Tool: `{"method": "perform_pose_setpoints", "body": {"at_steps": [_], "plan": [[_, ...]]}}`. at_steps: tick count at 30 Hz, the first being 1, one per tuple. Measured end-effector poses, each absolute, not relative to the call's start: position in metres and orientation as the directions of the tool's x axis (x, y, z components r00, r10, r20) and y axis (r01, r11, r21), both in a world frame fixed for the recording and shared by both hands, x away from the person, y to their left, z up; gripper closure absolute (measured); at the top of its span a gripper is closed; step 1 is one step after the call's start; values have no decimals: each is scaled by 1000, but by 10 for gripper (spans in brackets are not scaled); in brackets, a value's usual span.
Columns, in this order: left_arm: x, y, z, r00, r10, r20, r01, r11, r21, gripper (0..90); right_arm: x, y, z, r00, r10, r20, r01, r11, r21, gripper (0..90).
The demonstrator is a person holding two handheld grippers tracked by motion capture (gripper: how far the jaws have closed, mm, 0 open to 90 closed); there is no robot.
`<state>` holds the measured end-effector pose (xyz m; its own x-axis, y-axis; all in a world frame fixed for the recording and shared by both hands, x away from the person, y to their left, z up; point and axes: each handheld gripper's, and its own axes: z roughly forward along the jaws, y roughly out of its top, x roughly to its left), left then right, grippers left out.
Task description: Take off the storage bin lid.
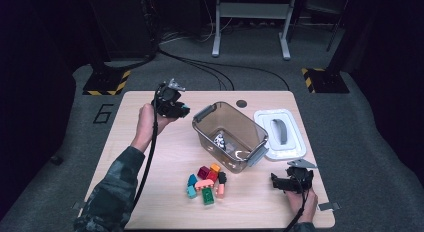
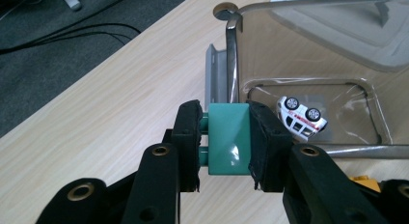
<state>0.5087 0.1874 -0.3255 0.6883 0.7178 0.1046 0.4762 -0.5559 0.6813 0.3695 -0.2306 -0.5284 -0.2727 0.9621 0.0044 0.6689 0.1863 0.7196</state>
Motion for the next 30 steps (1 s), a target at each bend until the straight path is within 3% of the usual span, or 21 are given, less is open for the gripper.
{"method": "perform_pose_setpoints", "body": {"at_steps": [14,30], "plan": [[516,157,-321,719,687,110,454,-583,673,676,369,-231,-528,-272,962,5,669,186,719,30],[524,131,-350,757,651,60,486,-622,614,675,370,-231,-528,-274,962,4,669,187,720,29]]}}
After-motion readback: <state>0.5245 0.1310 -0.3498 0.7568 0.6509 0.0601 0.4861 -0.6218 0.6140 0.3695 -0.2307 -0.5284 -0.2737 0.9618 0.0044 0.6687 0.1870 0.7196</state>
